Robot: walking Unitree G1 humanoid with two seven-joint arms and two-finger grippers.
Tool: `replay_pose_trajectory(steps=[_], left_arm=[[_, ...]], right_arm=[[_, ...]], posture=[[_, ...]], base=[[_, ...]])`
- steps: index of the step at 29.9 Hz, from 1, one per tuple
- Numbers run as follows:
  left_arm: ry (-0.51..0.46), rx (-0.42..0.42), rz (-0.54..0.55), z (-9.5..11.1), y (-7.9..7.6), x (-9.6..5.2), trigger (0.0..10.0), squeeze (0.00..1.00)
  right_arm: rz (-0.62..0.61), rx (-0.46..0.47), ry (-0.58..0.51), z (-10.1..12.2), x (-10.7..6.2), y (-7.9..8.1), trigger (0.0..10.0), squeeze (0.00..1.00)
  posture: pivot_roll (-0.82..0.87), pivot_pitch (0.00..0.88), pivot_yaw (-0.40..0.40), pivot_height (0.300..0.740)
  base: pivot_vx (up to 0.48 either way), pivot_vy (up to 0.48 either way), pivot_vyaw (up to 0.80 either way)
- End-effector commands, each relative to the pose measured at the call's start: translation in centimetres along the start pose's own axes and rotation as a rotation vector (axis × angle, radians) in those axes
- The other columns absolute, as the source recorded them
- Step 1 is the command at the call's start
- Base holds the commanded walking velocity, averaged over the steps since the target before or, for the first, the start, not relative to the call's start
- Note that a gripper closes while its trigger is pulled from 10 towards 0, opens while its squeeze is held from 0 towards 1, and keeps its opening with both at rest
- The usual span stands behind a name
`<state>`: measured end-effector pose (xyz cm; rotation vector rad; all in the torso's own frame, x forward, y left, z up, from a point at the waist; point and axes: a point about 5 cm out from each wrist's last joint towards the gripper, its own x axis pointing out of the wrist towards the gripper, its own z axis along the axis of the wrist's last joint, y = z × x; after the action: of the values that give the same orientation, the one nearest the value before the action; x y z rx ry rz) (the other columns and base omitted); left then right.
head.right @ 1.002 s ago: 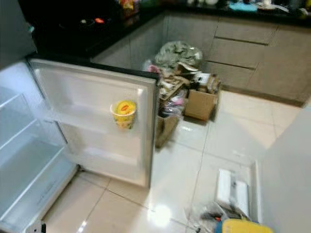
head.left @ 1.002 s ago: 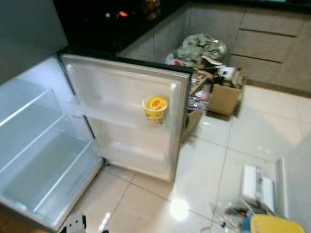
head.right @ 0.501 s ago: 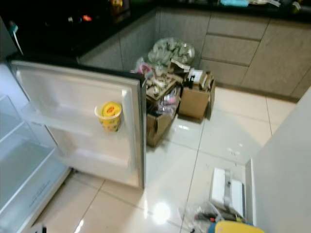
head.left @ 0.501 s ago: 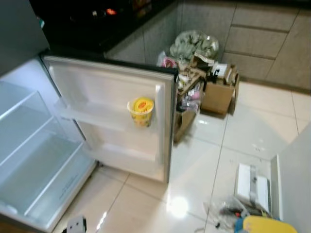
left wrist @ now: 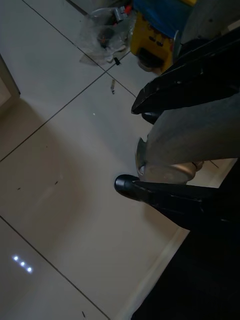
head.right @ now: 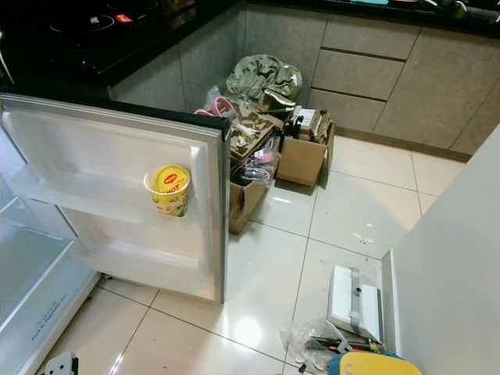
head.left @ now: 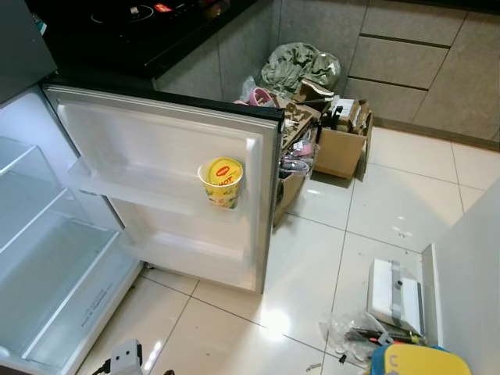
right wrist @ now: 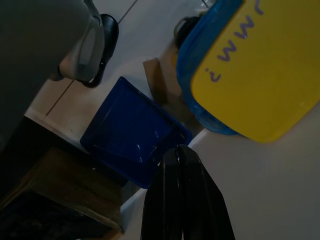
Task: Restocking fridge
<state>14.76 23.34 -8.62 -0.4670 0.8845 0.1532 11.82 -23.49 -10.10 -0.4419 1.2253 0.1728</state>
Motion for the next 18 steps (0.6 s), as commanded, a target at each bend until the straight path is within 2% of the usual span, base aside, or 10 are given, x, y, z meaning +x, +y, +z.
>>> replay_pose_trajectory(steps=[1, 9, 18], left_arm=[[0.035, 0.011, -0.005, -1.17, -0.19, -0.11, 10.0, 0.00], [0.032, 0.022, -0.012, -0.93, -0.32, -0.02, 10.0, 0.00], [0.036, 0.026, -0.018, -0.93, -0.52, 0.07, 10.0, 0.00]], right_arm=[[0.003, 0.007, 0.008, -0.29, 0.01, 0.38, 10.0, 0.00], [0.014, -0.001, 0.007, -0.16, 0.05, 0.81, 10.0, 0.00], [0.009, 0.003, 0.003, 0.00, 0.06, 0.58, 10.0, 0.00]], posture=[[-0.04, 0.065, 0.006, 0.740], [-0.02, 0.065, 0.005, 0.740], [-0.03, 0.069, 0.003, 0.740]], base=[[0.000, 0.000, 0.00], [0.000, 0.000, 0.00], [0.000, 0.000, 0.00]])
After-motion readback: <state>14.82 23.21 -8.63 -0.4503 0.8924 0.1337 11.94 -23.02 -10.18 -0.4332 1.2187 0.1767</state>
